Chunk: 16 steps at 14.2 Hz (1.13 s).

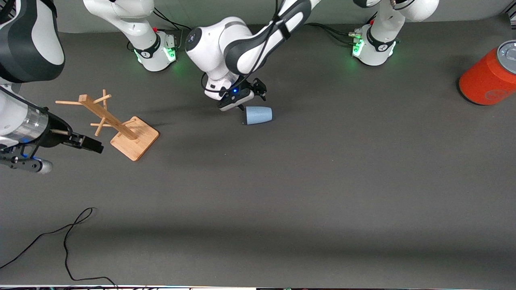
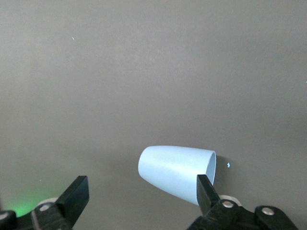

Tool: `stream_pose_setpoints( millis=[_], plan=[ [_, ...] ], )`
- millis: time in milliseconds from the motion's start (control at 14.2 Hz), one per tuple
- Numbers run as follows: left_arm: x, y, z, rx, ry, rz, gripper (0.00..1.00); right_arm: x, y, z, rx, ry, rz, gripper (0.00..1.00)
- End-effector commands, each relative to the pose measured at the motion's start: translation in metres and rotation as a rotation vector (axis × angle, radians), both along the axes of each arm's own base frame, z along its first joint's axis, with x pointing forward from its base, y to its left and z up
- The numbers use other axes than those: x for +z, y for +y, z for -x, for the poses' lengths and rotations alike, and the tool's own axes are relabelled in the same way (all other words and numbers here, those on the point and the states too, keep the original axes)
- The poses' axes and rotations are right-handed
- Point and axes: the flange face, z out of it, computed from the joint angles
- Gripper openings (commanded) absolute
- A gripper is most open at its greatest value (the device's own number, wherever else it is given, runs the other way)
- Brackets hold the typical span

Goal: Rotate and upright cup with both arms
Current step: 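Withdraw the right gripper toward the stand while the left gripper reaches the cup, then lower the left gripper onto the cup rim and close it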

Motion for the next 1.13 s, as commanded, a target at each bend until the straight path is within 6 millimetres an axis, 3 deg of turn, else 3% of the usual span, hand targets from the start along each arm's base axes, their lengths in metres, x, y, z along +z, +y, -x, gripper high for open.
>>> stream_pose_setpoints(
  millis=[0, 141, 211, 352, 563, 775, 1056],
  plan=[
    [-0.031, -0.017, 0.017, 0.001, -0.063, -0.058, 1.0, -0.002, -0.033, 0.017, 0.09, -0.023, -0.023, 1.0],
    [-0.055, -0.019, 0.023, -0.009, -0.054, -0.08, 1.0, 0.009, -0.032, 0.026, 0.105, -0.03, -0.049, 1.0],
    [-0.069, -0.02, 0.023, -0.015, -0.057, -0.089, 1.0, 0.004, -0.031, 0.03, 0.107, -0.027, -0.049, 1.0],
    [-0.088, -0.024, 0.029, -0.035, -0.062, -0.095, 1.0, 0.019, -0.026, 0.036, 0.094, -0.07, -0.062, 1.0],
    [-0.099, -0.022, 0.025, -0.038, -0.067, -0.103, 1.0, 0.005, -0.022, 0.035, 0.068, -0.102, -0.09, 1.0],
    [-0.111, -0.009, 0.022, -0.035, -0.066, -0.163, 1.0, 0.007, -0.017, 0.035, 0.071, -0.126, -0.093, 1.0],
    [-0.108, -0.001, 0.022, -0.022, -0.058, -0.213, 0.97, 0.007, -0.012, 0.033, 0.085, -0.136, -0.086, 1.0]
  ],
)
